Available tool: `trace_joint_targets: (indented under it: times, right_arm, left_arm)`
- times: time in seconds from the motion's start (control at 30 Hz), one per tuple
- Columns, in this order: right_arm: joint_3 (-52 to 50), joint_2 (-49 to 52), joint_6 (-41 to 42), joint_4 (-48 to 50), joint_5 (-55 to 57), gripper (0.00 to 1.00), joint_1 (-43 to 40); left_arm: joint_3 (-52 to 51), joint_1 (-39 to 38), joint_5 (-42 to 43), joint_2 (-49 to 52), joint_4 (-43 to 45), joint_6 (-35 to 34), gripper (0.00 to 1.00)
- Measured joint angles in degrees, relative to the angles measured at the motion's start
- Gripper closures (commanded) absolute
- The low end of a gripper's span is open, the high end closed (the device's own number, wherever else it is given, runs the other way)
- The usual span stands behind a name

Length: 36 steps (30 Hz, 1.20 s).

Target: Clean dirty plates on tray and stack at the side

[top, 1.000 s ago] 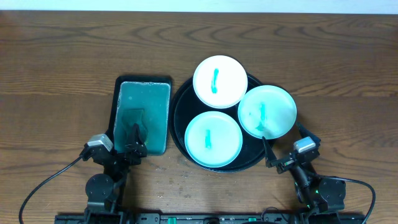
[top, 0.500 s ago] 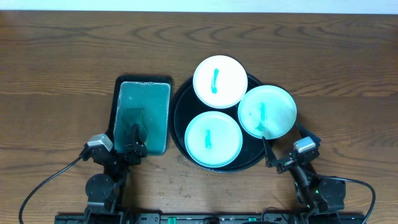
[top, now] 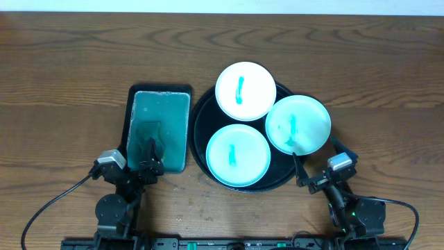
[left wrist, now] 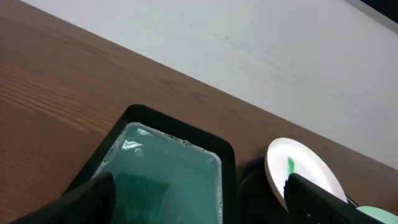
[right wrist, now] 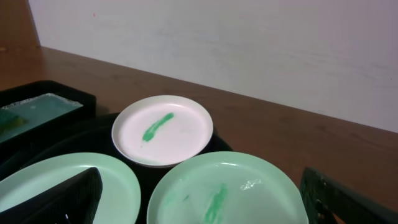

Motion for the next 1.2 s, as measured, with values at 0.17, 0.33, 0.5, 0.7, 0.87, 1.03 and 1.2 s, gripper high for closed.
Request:
trace_joint_targets:
  times: [0.17,0.33,0.5,0.7,0.87,1.03,1.2]
  right_arm:
    - [0.0,0.0,0.0,0.0,0.0,0.01,0.0]
    - [0.0,0.0,0.0,0.0,0.0,0.01,0.0]
    - [0.0,0.0,0.0,0.0,0.0,0.01,0.0]
    - [0.0,0.0,0.0,0.0,0.0,0.01,0.0]
    - [0.0,0.0,0.0,0.0,0.0,0.01,0.0]
    - [0.0,0.0,0.0,0.0,0.0,0.01,0.0]
    - [0.0,0.0,0.0,0.1,0.0,0.01,0.0]
  left_arm:
    - [0.0,0.0,0.0,0.0,0.0,0.0,0.13]
    - [0.0,0.0,0.0,0.0,0.0,0.0,0.13]
    - [0.0,0.0,0.0,0.0,0.0,0.0,0.13]
    - [0.0,0.0,0.0,0.0,0.0,0.0,0.13]
    - [0.0,0.0,0.0,0.0,0.0,0.0,0.13]
    - [0.0,0.0,0.0,0.0,0.0,0.2,0.13]
    - [-0.2,0.0,0.0,0.0,1.0,0.2,0.13]
